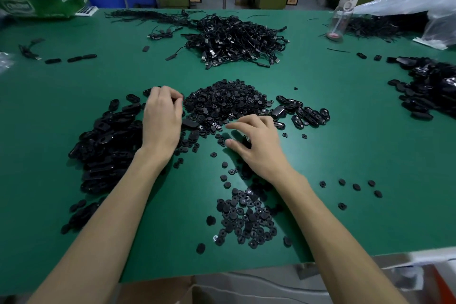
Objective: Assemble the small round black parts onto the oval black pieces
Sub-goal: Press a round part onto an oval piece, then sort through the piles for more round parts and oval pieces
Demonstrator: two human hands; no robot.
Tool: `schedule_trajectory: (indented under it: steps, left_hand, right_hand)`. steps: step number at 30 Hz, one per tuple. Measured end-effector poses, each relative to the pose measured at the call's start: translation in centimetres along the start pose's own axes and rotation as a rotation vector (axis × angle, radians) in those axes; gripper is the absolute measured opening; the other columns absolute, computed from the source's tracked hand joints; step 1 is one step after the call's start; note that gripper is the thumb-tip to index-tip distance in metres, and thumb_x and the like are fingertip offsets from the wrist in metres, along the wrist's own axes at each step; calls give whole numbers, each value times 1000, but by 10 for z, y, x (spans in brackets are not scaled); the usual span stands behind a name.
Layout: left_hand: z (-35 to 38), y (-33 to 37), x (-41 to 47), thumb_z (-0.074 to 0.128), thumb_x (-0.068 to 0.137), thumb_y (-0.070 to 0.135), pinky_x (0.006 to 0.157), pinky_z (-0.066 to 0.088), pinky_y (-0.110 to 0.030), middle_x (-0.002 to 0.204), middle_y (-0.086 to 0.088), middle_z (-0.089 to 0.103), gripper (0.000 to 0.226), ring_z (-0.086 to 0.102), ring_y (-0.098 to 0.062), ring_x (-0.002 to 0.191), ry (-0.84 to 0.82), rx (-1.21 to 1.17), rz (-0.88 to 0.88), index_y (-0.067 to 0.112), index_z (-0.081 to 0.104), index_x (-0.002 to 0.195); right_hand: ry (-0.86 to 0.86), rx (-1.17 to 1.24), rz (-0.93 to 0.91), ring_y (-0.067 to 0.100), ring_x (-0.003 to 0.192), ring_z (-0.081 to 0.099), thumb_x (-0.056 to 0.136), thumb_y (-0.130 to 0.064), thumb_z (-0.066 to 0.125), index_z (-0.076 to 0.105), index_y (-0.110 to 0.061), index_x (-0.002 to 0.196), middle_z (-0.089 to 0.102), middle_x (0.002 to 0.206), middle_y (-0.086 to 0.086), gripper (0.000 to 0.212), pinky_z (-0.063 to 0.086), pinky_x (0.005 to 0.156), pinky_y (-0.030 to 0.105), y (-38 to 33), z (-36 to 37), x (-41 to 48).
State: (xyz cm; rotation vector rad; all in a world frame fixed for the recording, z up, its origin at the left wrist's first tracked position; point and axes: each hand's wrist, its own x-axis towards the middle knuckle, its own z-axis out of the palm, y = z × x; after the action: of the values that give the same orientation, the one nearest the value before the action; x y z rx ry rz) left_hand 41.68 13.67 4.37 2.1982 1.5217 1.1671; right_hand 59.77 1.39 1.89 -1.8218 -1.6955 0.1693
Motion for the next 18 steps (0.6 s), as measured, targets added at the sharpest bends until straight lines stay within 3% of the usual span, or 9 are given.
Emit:
schedule_trajectory:
  steps: [2, 5, 9, 13, 18]
  left_hand:
    - [1, 16, 0, 62, 103, 15, 86, 54, -27, 107, -1, 64, 8, 67, -15, 91, -45, -211, -31, 13, 63, 111]
    - [6, 37, -5, 67, 97, 5, 73, 60, -25, 94, -2, 67, 21, 74, -13, 74, -212, -561, -133, 11, 62, 116]
    - [19, 49, -23, 66, 97, -1, 69, 59, -25, 89, -8, 73, 19, 74, -13, 76, -408, -859, -249, 7, 71, 114]
    - [27, 45, -34, 67, 98, 1, 72, 60, -24, 98, -12, 74, 17, 78, -19, 84, -358, -959, -339, 7, 70, 113]
    - [26, 45, -41, 56, 101, -6, 83, 63, -31, 115, -12, 68, 29, 77, -23, 95, -336, -841, -254, 4, 66, 126]
  right_hand:
    - [-57, -89, -44, 17, 127, 32, 98, -50, 62, 66, -34, 134, 56, 130, -12, 40, 24, 105, 36, -1, 2, 0]
    - [-16, -126, -71, 19, 122, 37, 97, -47, 65, 73, -32, 121, 58, 121, -11, 30, 21, 93, 33, -2, 5, 0]
    - [30, -100, -45, 21, 109, 42, 93, -39, 72, 75, -24, 103, 58, 101, -6, 18, 20, 83, 33, -4, 6, 2]
    - [6, -49, -3, 21, 107, 44, 92, -33, 74, 72, -19, 96, 61, 101, -3, 15, 24, 85, 33, -3, 5, 4]
    - [111, 144, 79, 21, 98, 53, 93, -28, 74, 67, -18, 88, 66, 92, -9, 13, 38, 87, 36, -6, -2, 4]
